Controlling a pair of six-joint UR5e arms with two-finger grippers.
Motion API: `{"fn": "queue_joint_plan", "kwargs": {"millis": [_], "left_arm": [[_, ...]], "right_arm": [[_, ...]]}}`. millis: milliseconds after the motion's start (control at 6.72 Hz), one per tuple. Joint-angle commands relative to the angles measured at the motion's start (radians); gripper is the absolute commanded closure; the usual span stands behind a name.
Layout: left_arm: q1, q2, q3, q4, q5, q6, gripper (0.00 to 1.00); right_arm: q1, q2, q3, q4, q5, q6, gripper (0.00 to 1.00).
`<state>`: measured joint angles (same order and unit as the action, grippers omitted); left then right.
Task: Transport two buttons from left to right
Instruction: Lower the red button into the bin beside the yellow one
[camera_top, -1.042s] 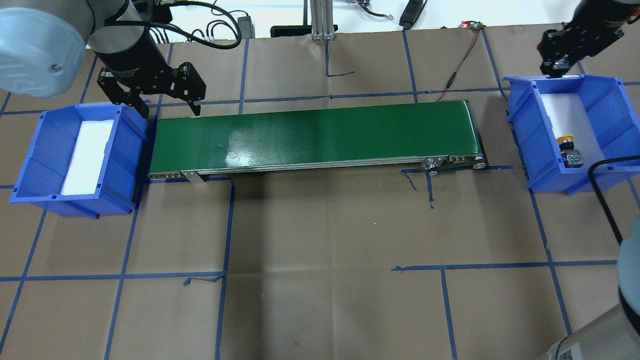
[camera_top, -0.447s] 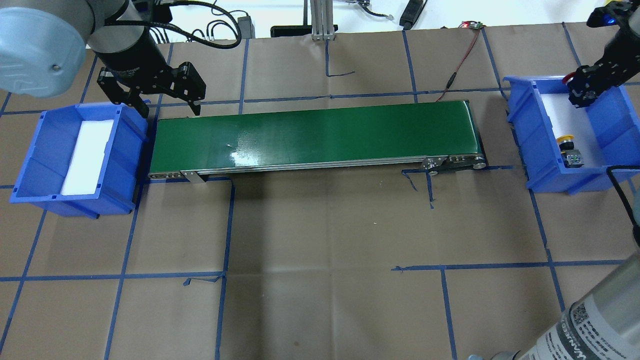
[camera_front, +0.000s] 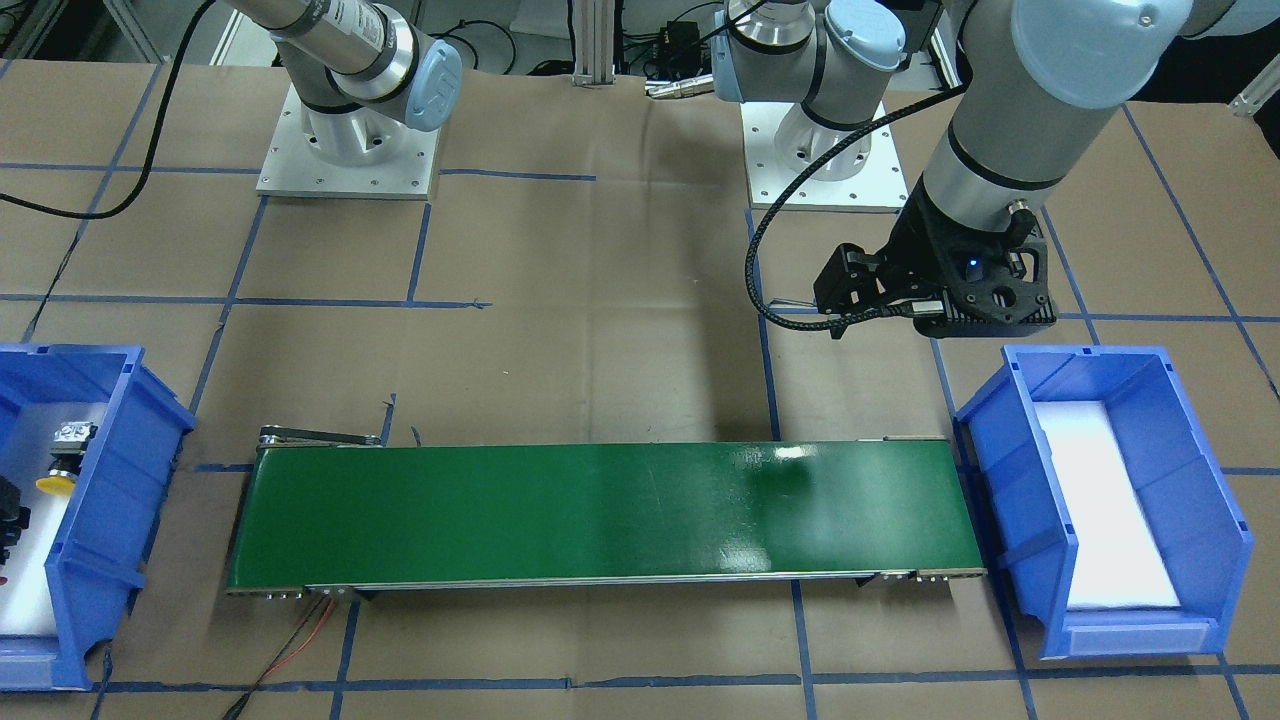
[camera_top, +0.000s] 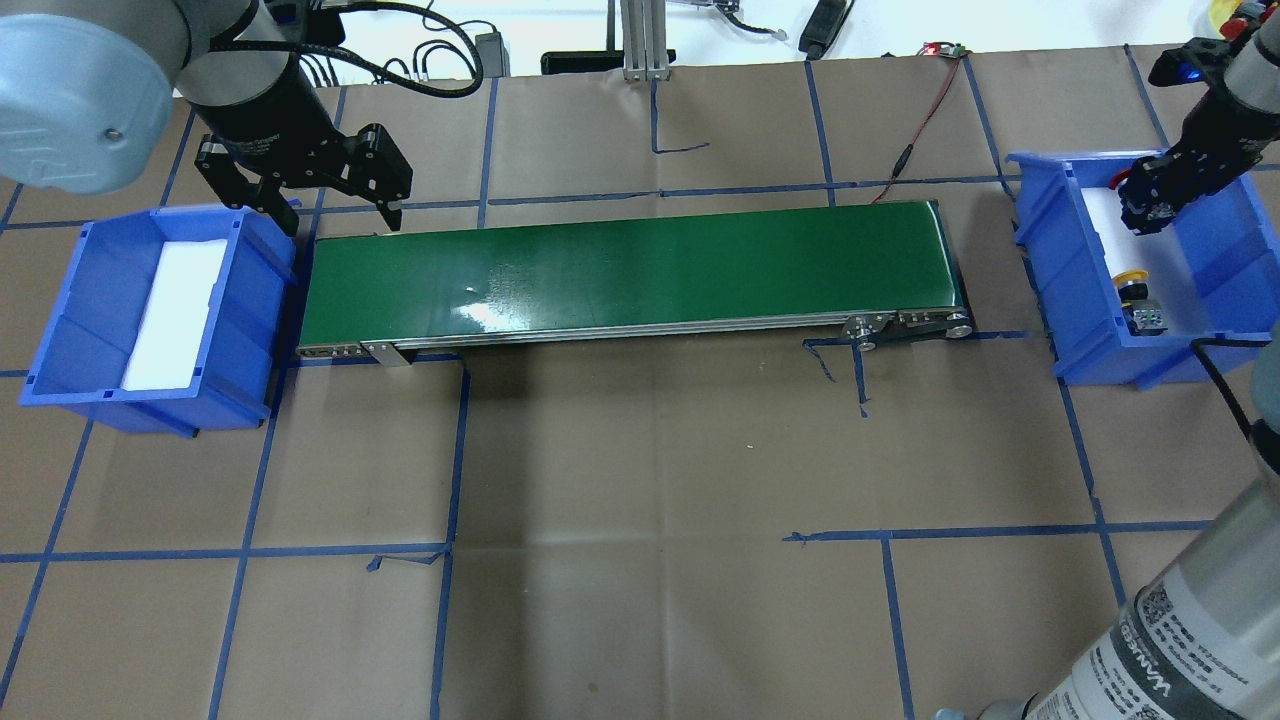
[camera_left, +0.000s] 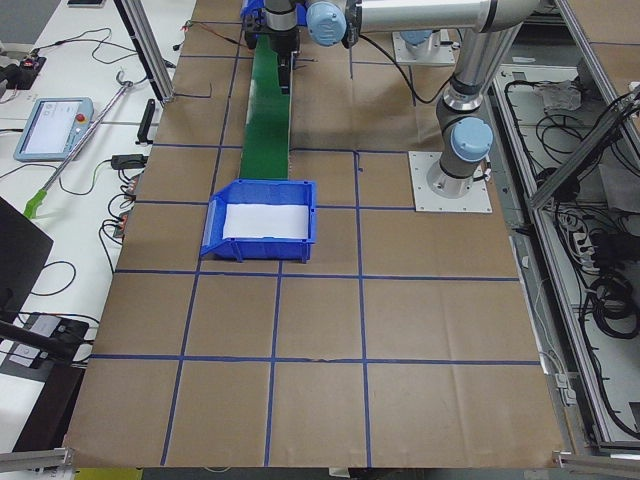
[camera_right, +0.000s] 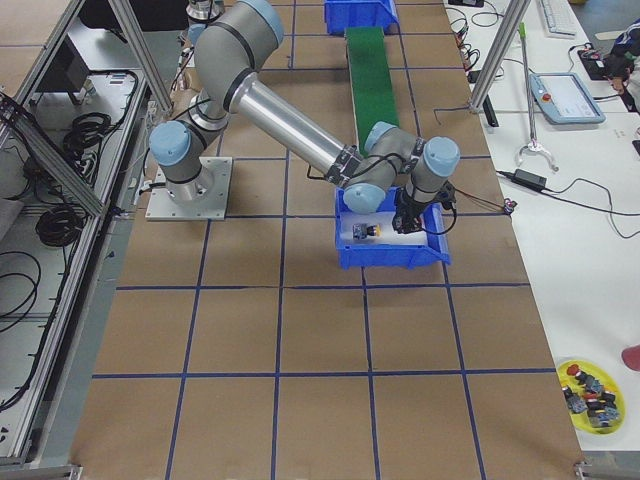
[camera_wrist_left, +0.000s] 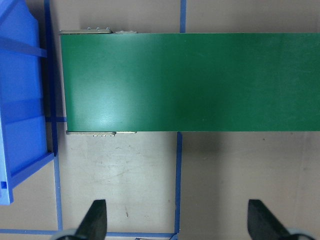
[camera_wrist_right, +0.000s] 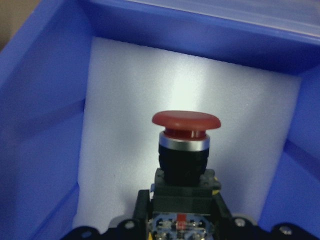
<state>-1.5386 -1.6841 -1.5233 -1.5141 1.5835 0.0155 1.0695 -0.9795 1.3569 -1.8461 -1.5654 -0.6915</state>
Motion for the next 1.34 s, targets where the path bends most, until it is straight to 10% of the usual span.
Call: {"fn": "queue_joint_plan", "kwargs": {"millis": [0,595,893,1191], "left_arm": [[0.0,0.0,0.0,0.0,0.0,0.0,0.0],[0.0,0.0,0.0,0.0,-0.002,0.0,0.0],[0.0,0.0,0.0,0.0,-0.002,0.0,0.0],[0.0,0.0,0.0,0.0,-0.002,0.0,0.0]], "right_arm": [[0.001,0.028,0.001,-0.004,-0.001,0.009,0.95],[0.007,0.048,0.001,-0.019,-0.001,0.024,0.89],[0.01,0.048,-0.001,-0.024,0.014,0.024,0.2],[0.01,0.048,-0.002,-0.024,0.018,0.027,0.11]]}}
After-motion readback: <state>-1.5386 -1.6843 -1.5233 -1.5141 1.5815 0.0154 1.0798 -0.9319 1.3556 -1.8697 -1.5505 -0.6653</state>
